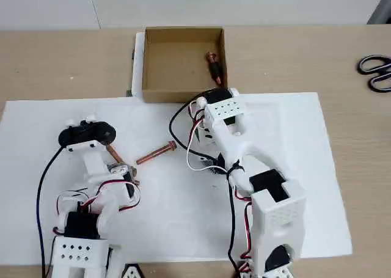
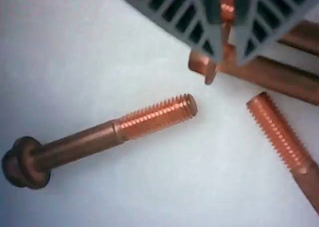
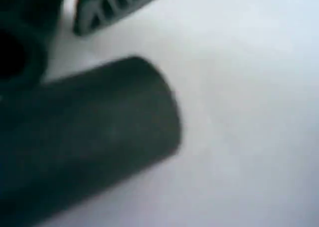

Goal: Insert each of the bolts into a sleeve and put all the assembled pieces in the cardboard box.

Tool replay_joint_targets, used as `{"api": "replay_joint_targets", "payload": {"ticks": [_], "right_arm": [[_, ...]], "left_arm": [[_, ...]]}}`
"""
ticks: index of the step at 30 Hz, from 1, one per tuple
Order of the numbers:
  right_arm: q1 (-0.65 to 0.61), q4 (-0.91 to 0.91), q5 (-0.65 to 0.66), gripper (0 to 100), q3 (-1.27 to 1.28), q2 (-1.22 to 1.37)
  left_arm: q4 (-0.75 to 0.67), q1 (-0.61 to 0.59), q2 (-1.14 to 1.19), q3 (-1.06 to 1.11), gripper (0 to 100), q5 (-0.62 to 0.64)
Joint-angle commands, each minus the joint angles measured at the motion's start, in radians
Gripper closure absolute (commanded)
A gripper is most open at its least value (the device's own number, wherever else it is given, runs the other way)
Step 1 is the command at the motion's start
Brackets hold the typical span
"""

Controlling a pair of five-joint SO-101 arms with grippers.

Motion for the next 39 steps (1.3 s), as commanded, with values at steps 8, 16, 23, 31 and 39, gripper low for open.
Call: {"api": "replay_joint_targets", "payload": {"ticks": [8, 16, 23, 31, 39], "right_arm": [[0.019, -0.028, 0.026, 99.6, -0.011, -0.019], [0.077, 0.145, 0.028, 99.6, -0.147, -0.028], [0.136, 0.153, 0.031, 99.6, -0.15, -0.206], [0.166, 0.154, 0.031, 99.6, -0.081, -0.414], [0.298, 0.151, 0.06, 99.6, 0.186, -0.587]], "left_arm": [[-0.02, 0.003, -0.012, -0.005, 99, -0.006], [-0.023, 0.002, -0.012, -0.033, 99, -0.005], [-0.025, 0.002, -0.012, -0.145, 99, -0.003], [-0.017, 0.0, -0.008, -0.242, 99, -0.003], [-0.025, 0.0, -0.003, -0.249, 99, -0.005]]}}
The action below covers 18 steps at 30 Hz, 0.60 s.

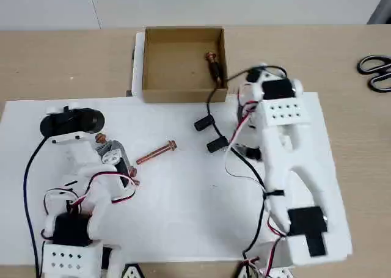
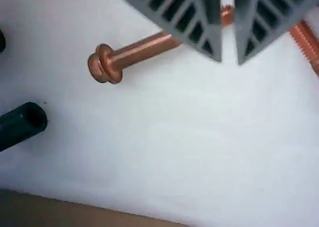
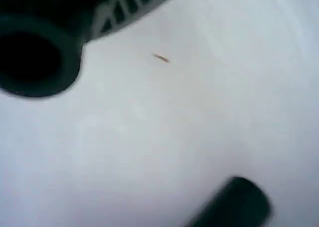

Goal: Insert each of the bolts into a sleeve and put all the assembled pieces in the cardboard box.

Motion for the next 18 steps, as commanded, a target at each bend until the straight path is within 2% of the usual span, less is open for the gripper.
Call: {"api": "replay_joint_targets", "payload": {"ticks": [1, 6, 11, 15, 18], "right_arm": [[0.071, 0.013, 0.046, 99.6, 0.08, -0.137], [0.186, 0.01, 0.077, 99.5, 0.187, -0.262], [0.271, 0.008, 0.137, 99.5, 0.282, -0.338], [0.317, 0.008, 0.153, 99.5, 0.321, -0.377], [0.325, 0.01, 0.153, 99.5, 0.328, -0.392]], "left_arm": [[-0.028, 0.0, -0.003, -0.042, 99, -0.005], [-0.083, 0.0, 0.083, -0.059, 99, -0.005], [-0.095, 0.008, 0.351, -0.268, 99, -0.005], [0.012, 0.023, 0.566, -0.509, 99, -0.005], [0.192, 0.074, 0.721, -0.69, 99, -0.002]]}}
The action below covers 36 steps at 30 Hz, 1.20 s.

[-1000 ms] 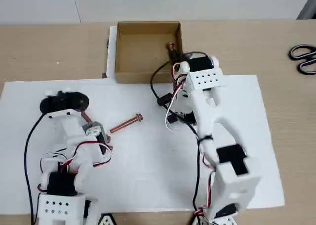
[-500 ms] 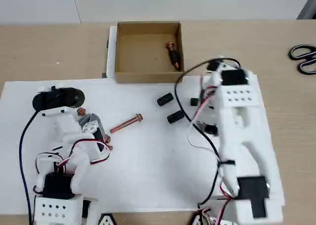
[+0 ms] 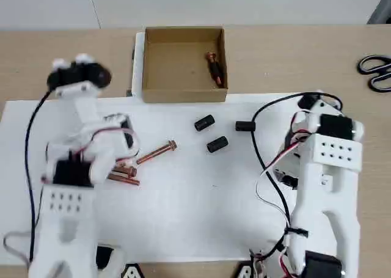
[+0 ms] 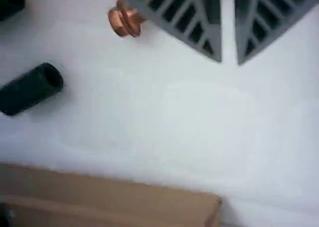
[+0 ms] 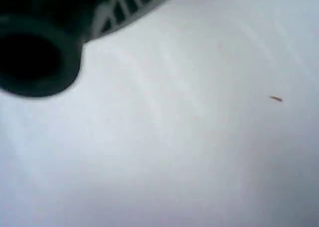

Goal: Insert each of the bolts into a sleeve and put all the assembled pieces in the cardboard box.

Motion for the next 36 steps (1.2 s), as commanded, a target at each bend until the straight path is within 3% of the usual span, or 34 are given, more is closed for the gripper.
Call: {"api": "replay_joint_targets", "payload": {"ticks": [1, 8, 14, 23, 28, 36], "right_arm": [[0.015, 0.01, 0.011, 99.5, -0.002, -0.045], [0.013, 0.012, 0.009, 99.5, -0.002, -0.05], [0.01, 0.01, 0.011, 99.5, -0.002, -0.048], [0.01, 0.008, 0.011, 99.5, -0.002, -0.048], [0.01, 0.008, 0.011, 99.5, -0.002, -0.045], [0.015, 0.008, 0.012, 99.5, -0.002, -0.047]], "left_arm": [[0.207, 0.049, 0.178, -0.249, 99, -0.002], [0.526, 0.063, 0.535, -0.521, 99, -0.043], [0.606, 0.068, 0.723, -0.599, 99, -0.4], [0.559, 0.137, 0.749, -0.653, 99, -0.46], [0.543, 0.229, 0.796, -0.647, 99, -0.632], [0.419, 0.235, 0.885, -0.653, 99, -0.743]]}}
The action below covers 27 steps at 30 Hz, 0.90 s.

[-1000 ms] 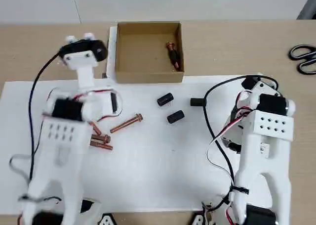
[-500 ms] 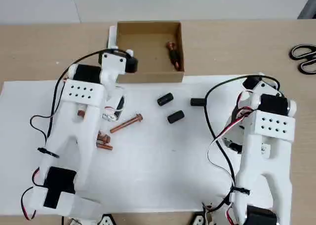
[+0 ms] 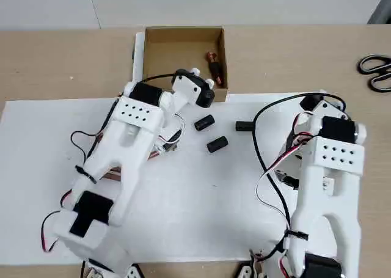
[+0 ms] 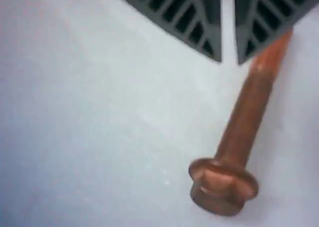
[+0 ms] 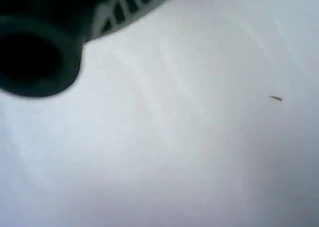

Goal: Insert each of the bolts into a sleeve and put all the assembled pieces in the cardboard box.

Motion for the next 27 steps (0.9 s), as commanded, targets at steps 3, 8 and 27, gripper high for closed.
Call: {"api": "replay_joint_targets", "payload": {"ticks": [3, 8, 27], "right_arm": [[0.007, 0.008, 0.009, 99.5, -0.006, -0.03], [0.007, 0.008, 0.009, 99.5, -0.006, -0.028], [0.007, 0.008, 0.009, 99.5, -0.006, -0.024]], "left_arm": [[-0.074, 0.002, 0.021, -0.039, 96, -0.054], [-0.115, -0.008, 0.029, -0.039, 93, -0.08], [-0.114, -0.046, 0.126, -0.027, 90, -0.206]]}}
